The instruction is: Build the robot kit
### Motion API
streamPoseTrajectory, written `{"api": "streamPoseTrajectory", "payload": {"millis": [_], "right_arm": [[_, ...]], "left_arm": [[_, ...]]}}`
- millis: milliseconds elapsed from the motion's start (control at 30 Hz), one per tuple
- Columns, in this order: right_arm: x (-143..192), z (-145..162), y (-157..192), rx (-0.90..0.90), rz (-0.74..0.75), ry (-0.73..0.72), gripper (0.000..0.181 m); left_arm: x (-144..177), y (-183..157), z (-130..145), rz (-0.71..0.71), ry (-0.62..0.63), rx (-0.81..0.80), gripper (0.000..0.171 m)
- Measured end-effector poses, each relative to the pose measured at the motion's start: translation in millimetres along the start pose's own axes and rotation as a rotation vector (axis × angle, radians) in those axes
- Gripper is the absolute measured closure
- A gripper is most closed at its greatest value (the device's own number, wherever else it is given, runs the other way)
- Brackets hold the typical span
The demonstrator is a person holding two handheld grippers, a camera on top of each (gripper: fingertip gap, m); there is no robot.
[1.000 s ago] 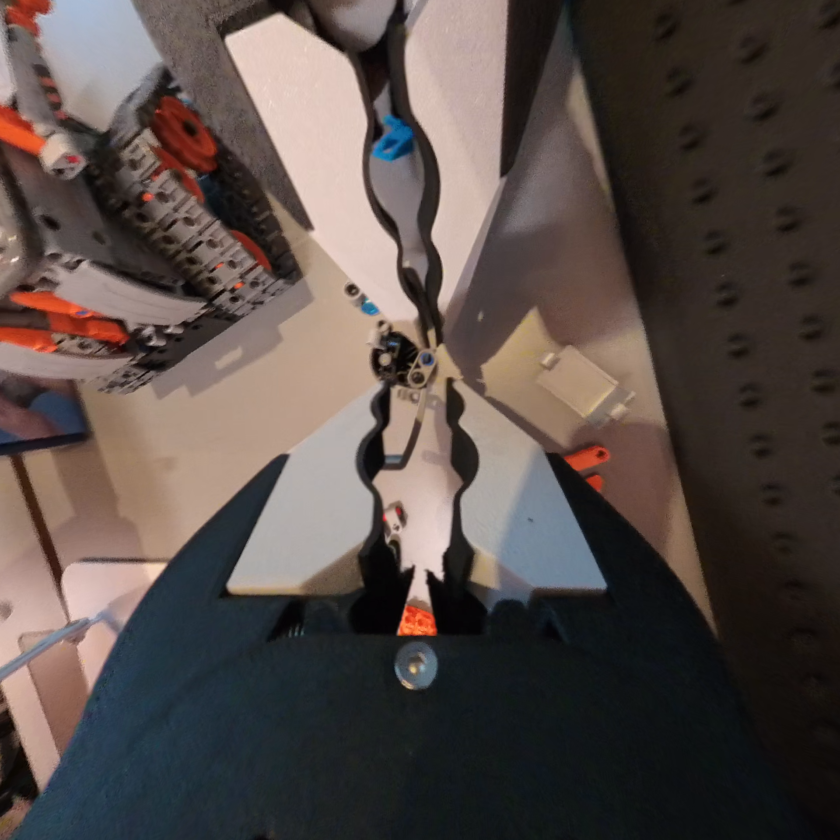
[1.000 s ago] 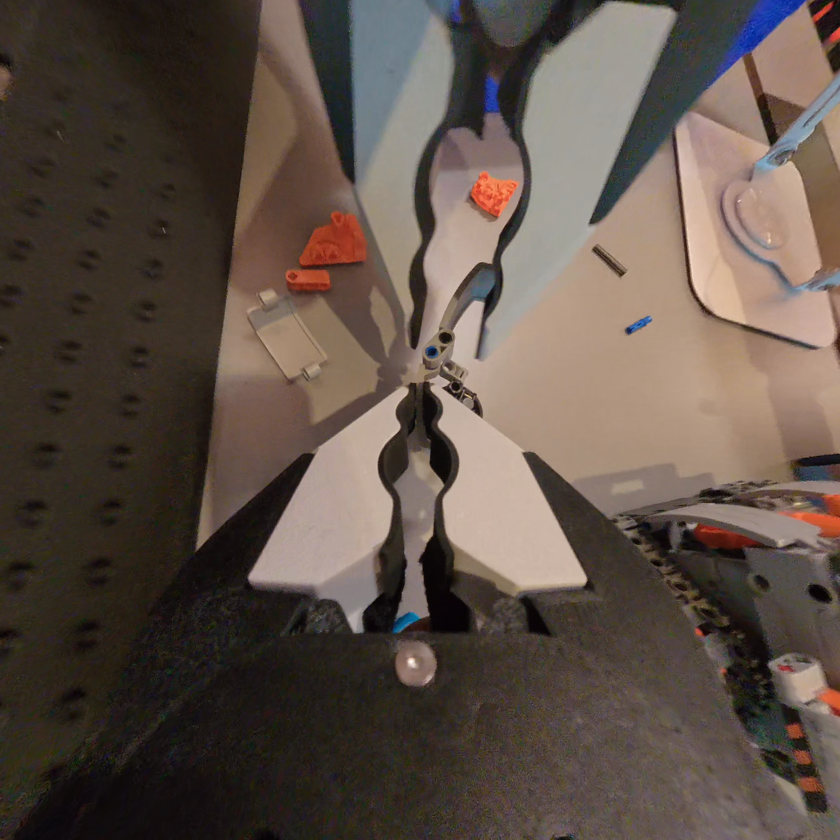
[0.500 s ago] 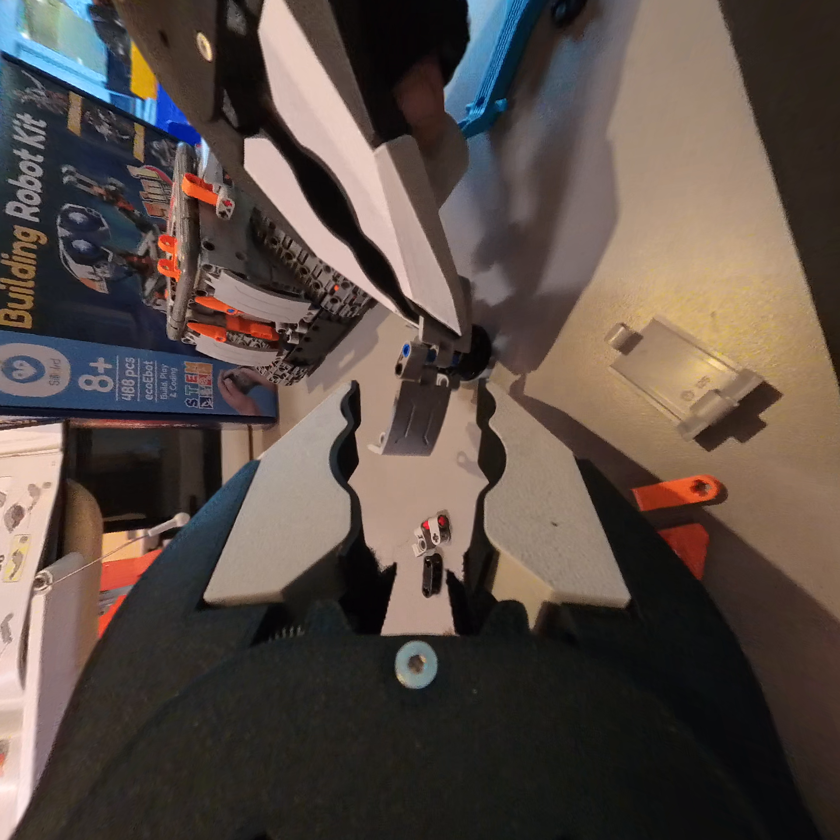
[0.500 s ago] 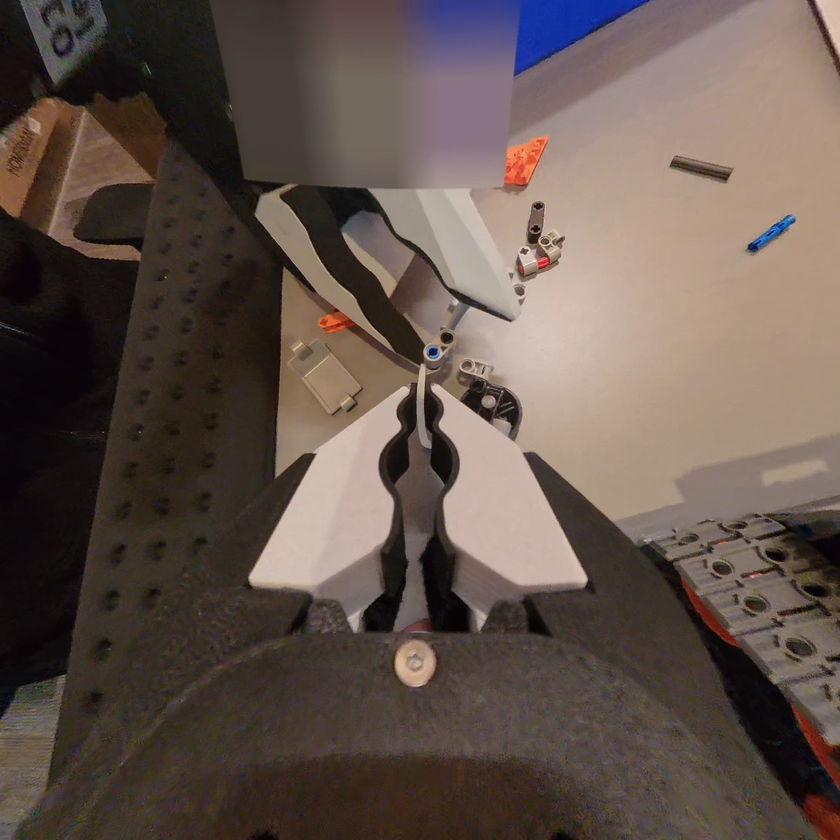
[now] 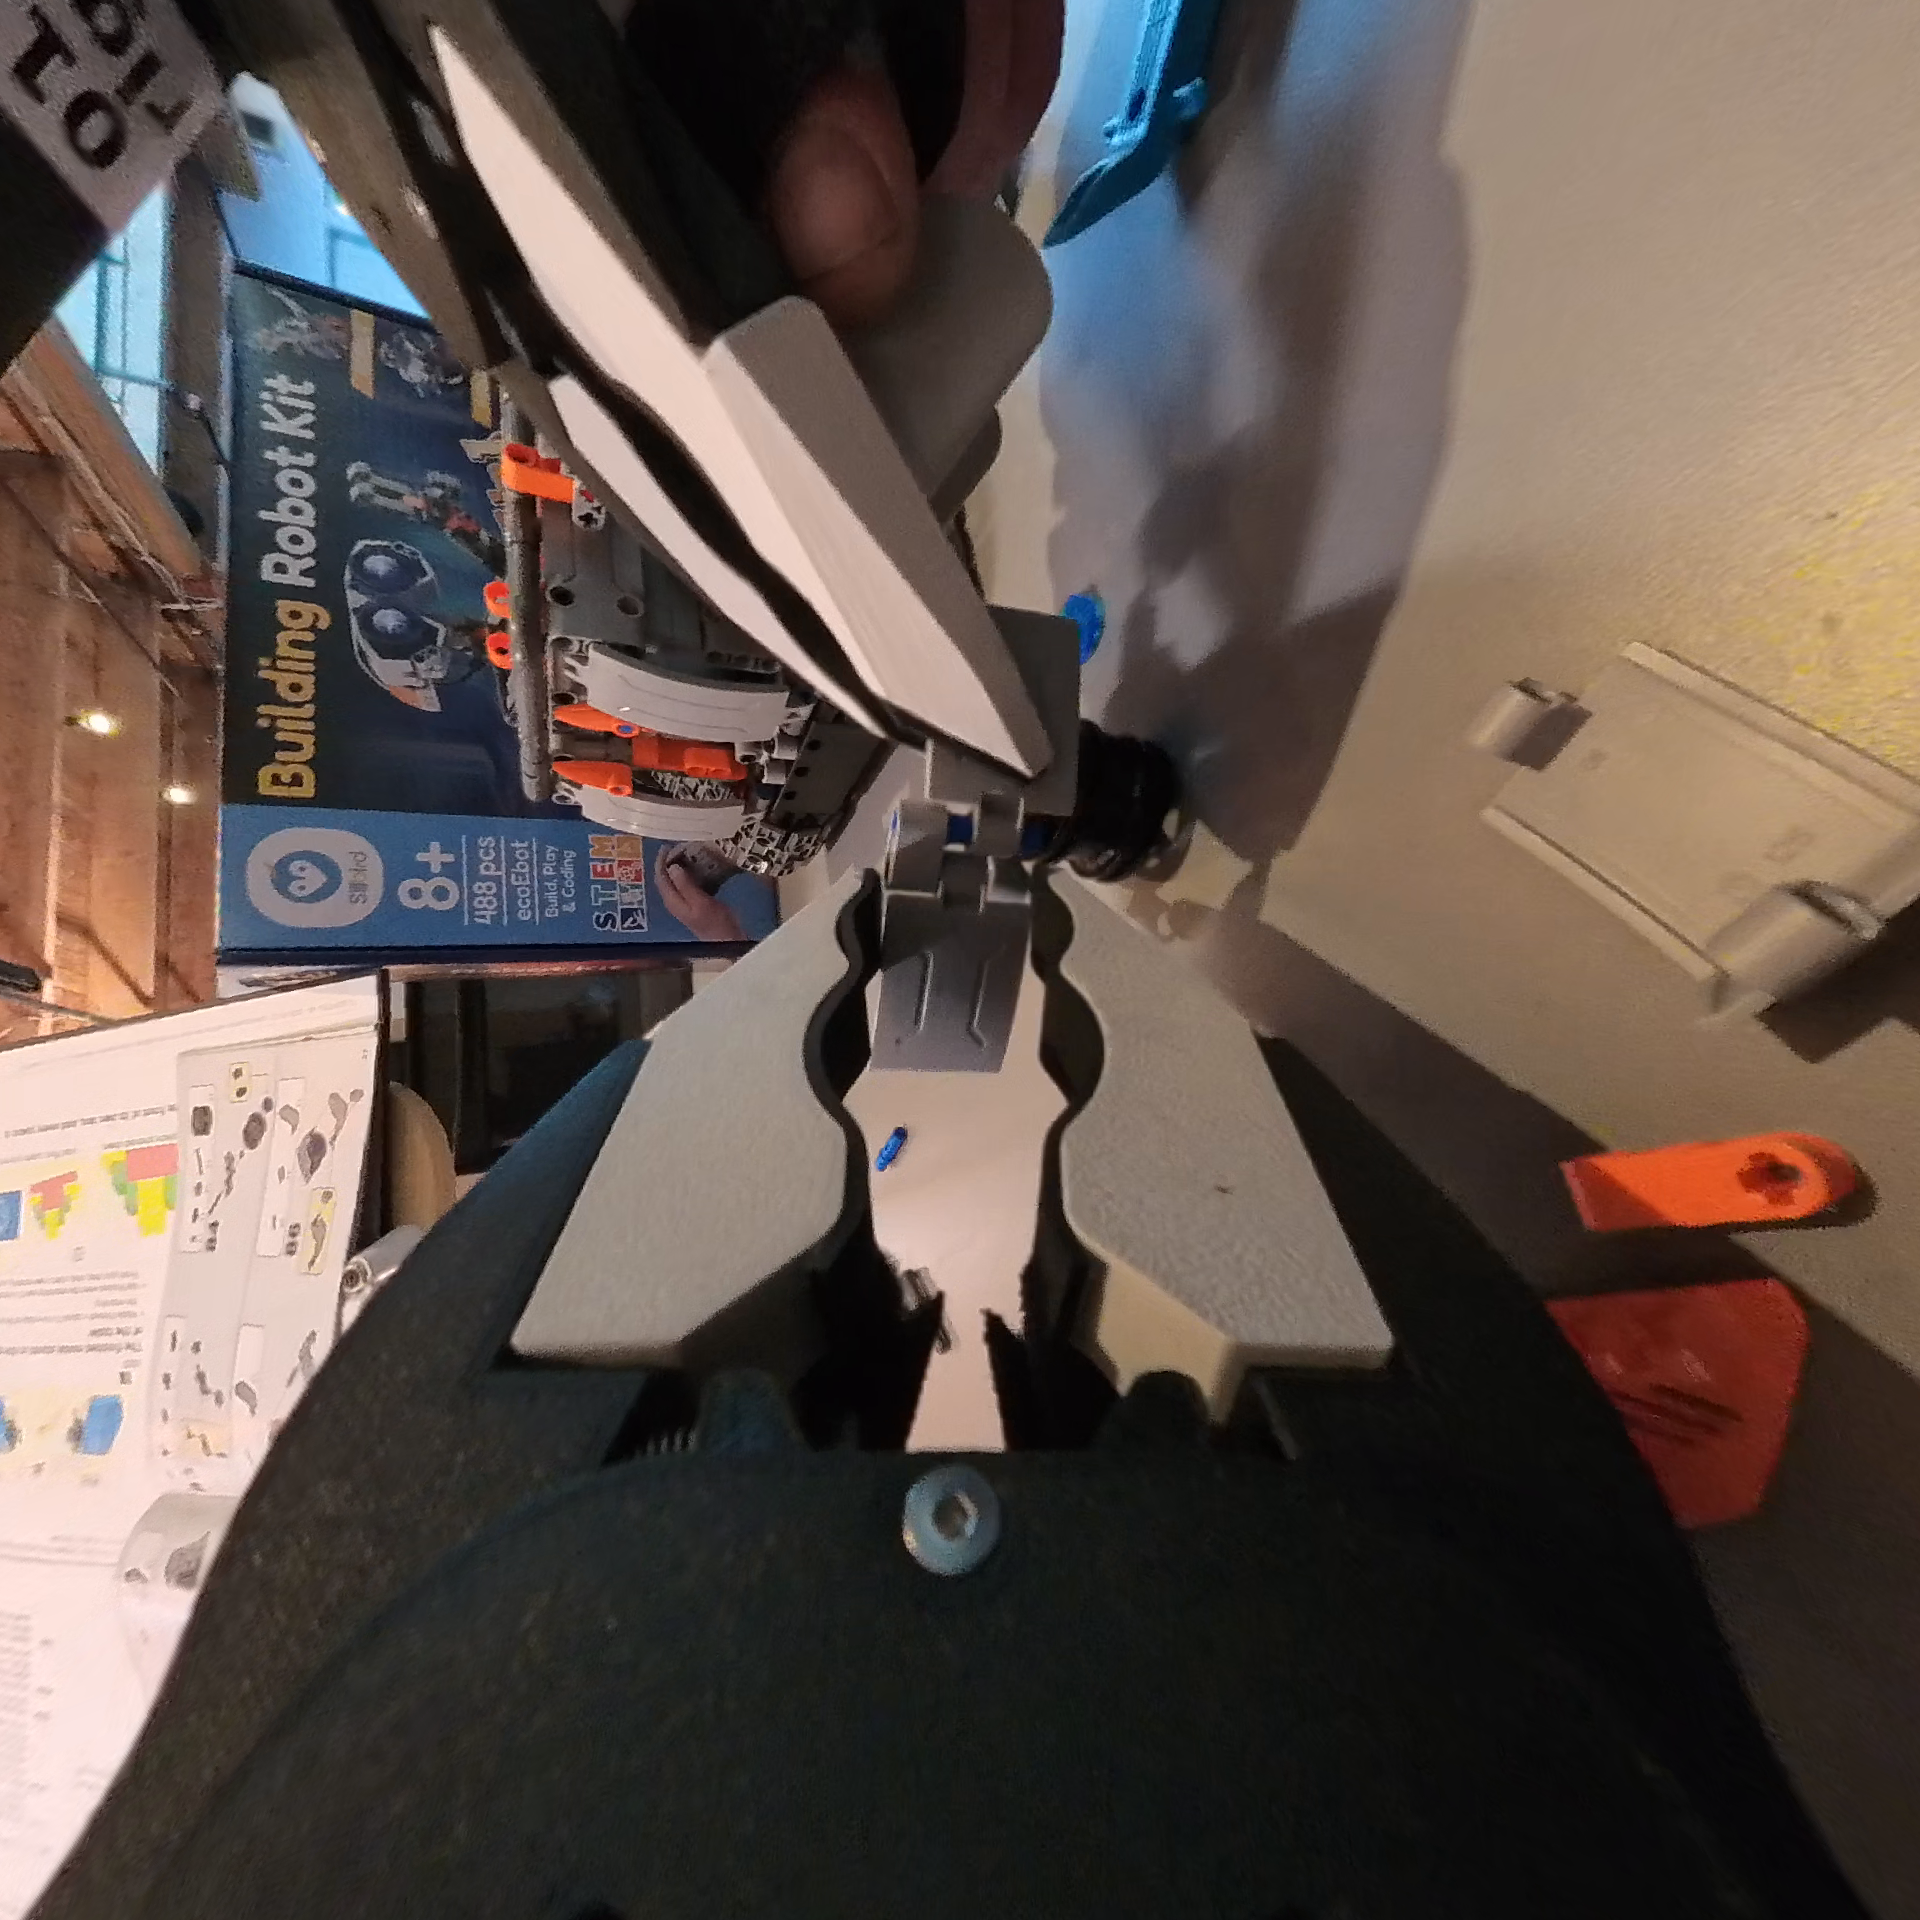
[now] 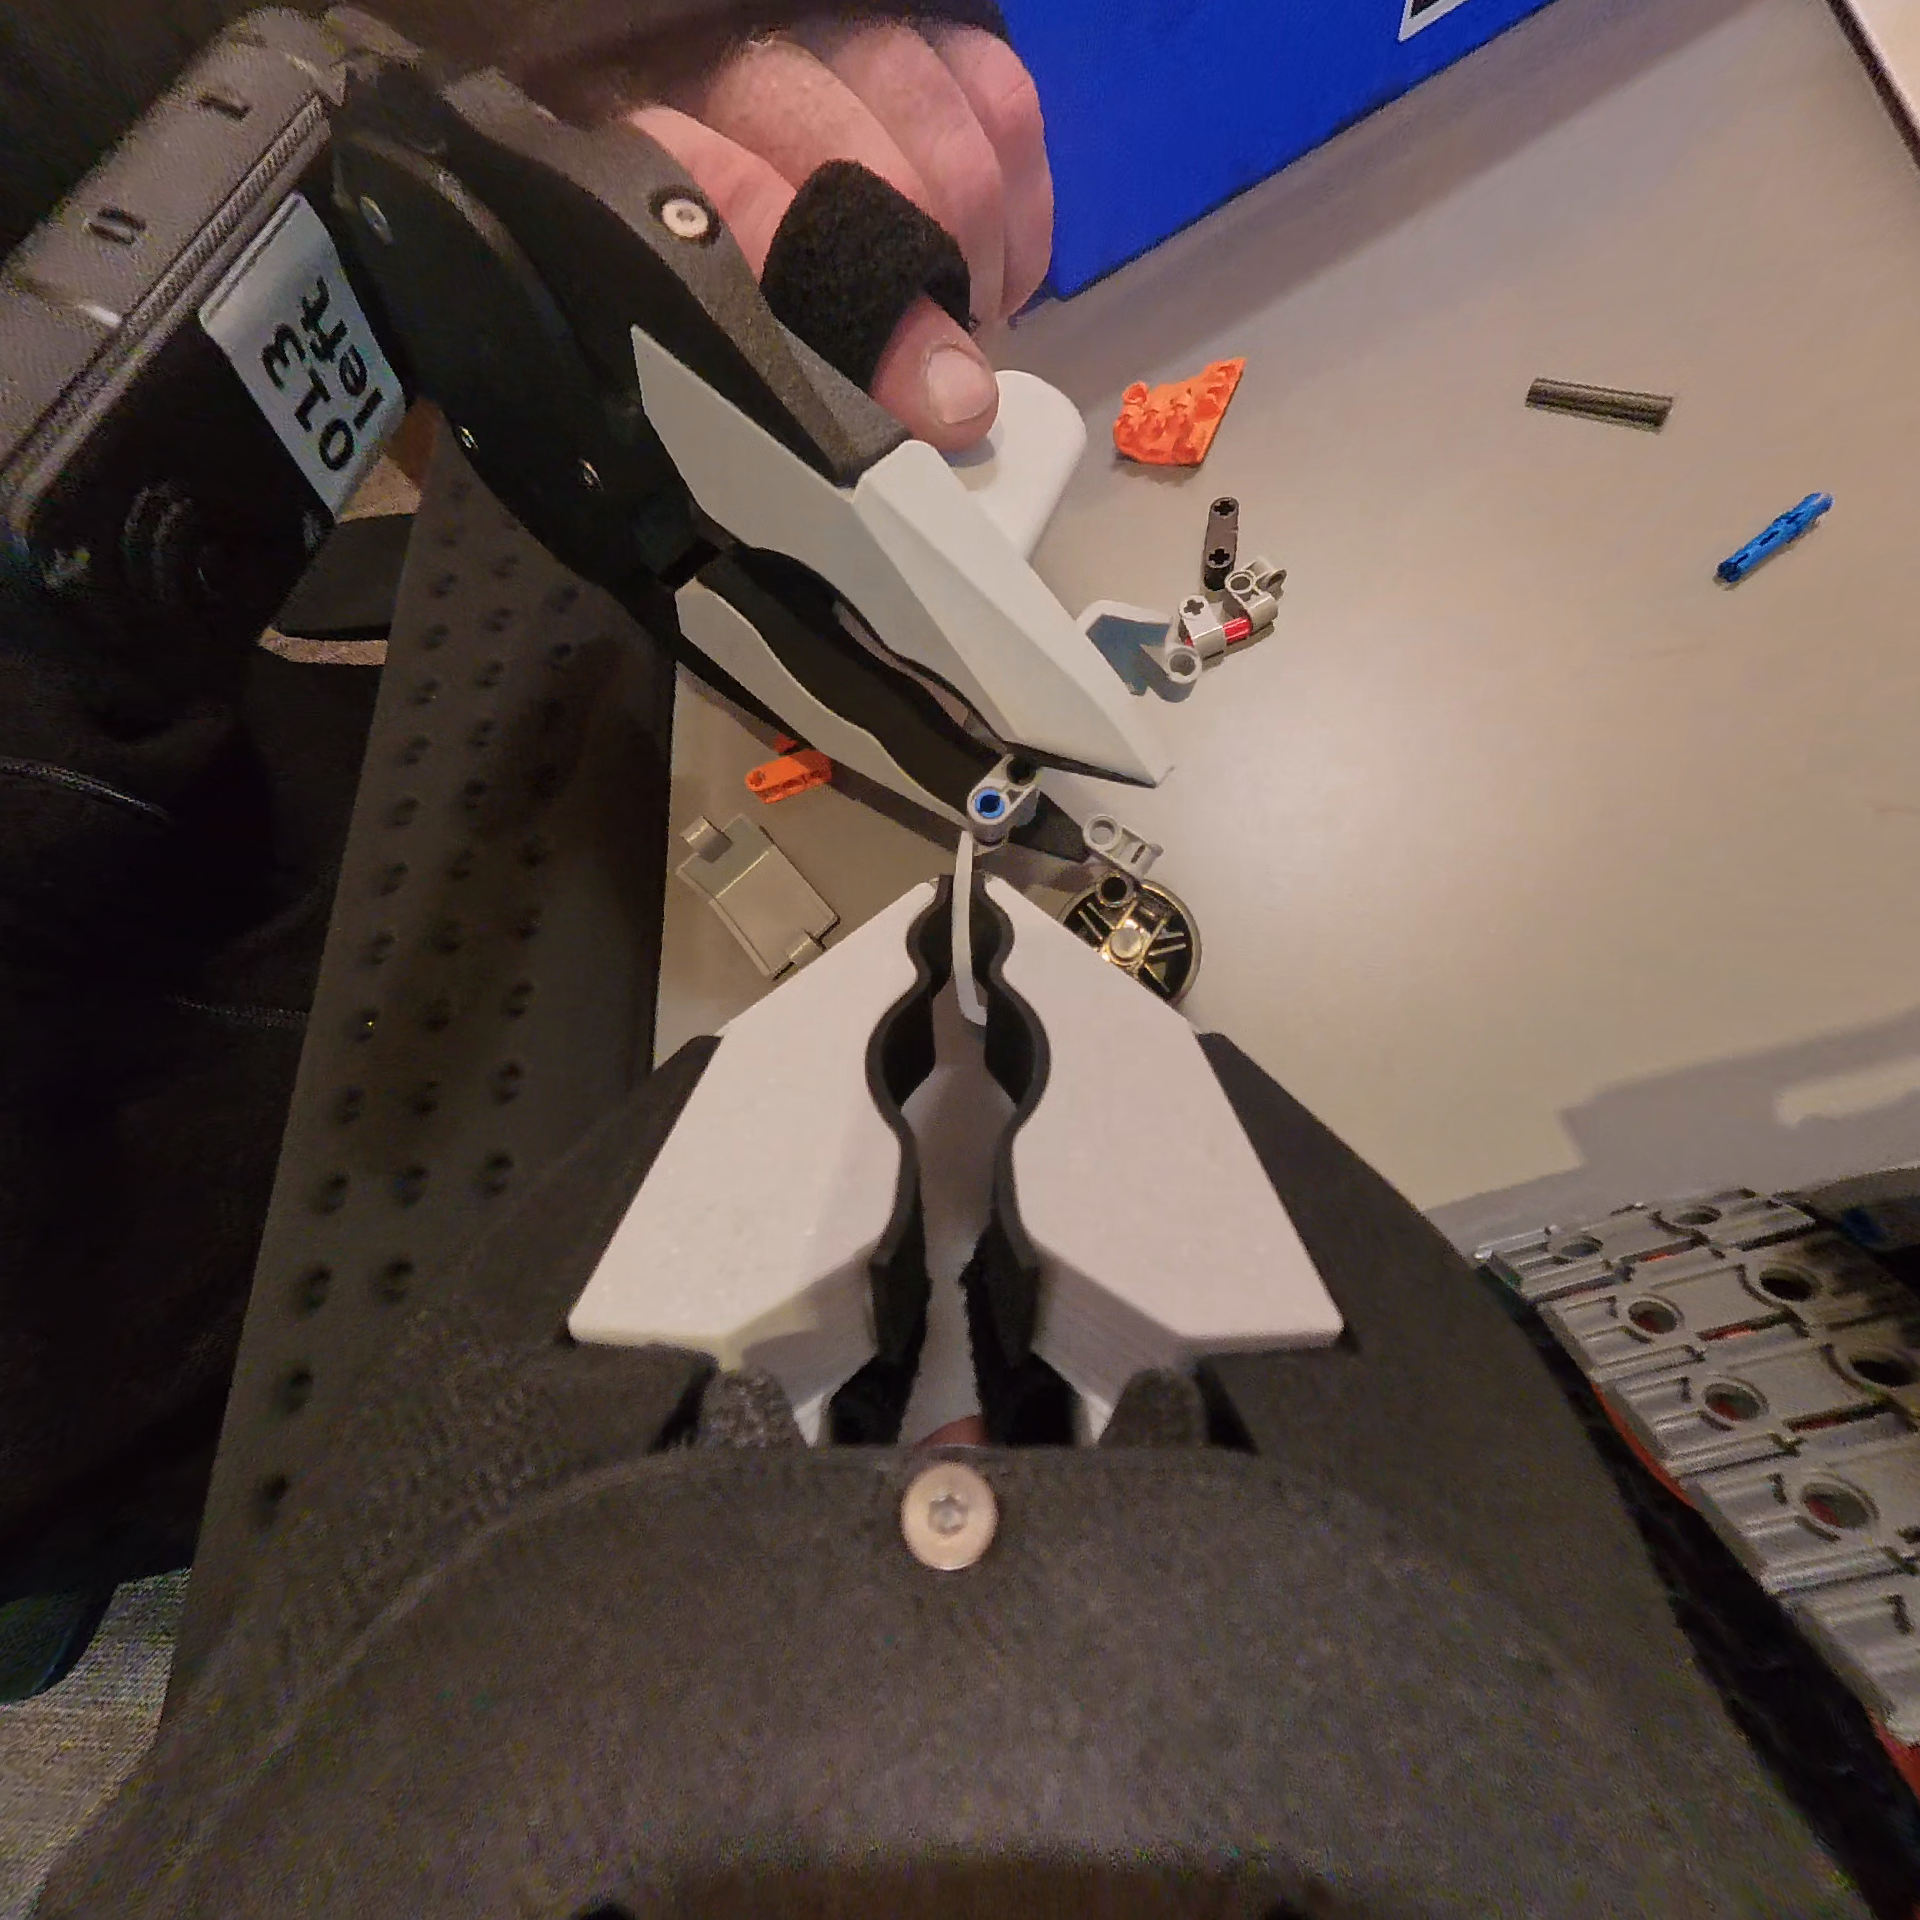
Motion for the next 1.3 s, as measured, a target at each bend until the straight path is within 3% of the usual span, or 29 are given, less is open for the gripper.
{"api": "streamPoseTrajectory", "payload": {"millis": [133,200,267,500,967,1300], "right_arm": [[3,-2,1,0.002,-0.019,-0.019,0.181],[5,-1,1,-0.004,-0.022,-0.029,0.181],[9,-2,2,-0.006,-0.034,-0.045,0.181],[13,-7,11,0.017,-0.048,-0.083,0.181],[32,-14,18,0.005,-0.077,-0.178,0.181],[38,-14,21,0.015,-0.051,-0.206,0.181]], "left_arm": [[5,4,-1,-0.009,-0.032,0.024,0.144],[10,6,-6,-0.035,-0.065,0.018,0.132],[12,5,-9,-0.034,-0.065,-0.002,0.143],[24,9,-18,-0.025,-0.116,0.022,0.141],[32,27,-27,-0.101,-0.101,0.086,0.136],[34,30,-33,-0.084,-0.058,0.074,0.146]]}}
Point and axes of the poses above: each gripper's, where its closed fingertips meet, x back along the fingers, z out of its underside, y = z × x across the jaws, the point moved 8 cm from there along x, back along the fingers, and after that the axes turned 14 degrees about y, right-handed, at the moved point
